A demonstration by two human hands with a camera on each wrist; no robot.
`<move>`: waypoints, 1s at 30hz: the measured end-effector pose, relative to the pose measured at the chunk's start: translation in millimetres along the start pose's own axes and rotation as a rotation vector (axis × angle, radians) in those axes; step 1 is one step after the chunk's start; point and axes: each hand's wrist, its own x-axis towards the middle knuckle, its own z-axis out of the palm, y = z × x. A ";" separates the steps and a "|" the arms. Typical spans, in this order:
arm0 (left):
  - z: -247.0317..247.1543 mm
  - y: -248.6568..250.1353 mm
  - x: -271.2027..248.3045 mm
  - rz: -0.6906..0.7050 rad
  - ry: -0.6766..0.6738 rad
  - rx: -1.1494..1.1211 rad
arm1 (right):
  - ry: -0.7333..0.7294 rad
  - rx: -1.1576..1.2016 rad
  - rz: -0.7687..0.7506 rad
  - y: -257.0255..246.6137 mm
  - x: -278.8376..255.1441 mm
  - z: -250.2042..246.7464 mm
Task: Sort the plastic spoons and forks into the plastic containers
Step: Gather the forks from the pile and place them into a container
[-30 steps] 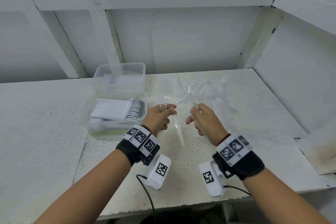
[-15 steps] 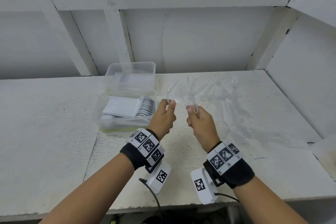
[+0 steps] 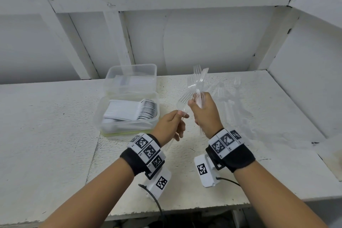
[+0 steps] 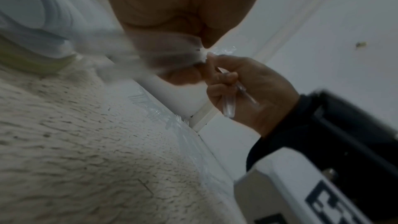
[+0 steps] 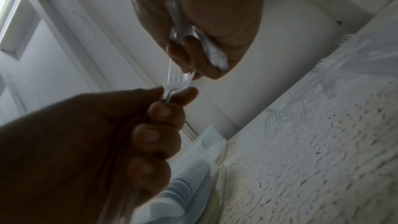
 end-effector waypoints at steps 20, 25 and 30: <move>0.6 4.1 3.4 -0.254 -0.112 -0.376 | -0.044 -0.190 -0.169 3.0 5.8 -1.9; -6.6 8.5 8.7 -0.153 0.111 -0.382 | -0.088 0.145 -0.052 6.1 0.2 -6.5; 3.5 7.4 9.7 -0.033 0.189 -0.344 | -0.110 0.070 -0.074 15.7 -10.7 6.4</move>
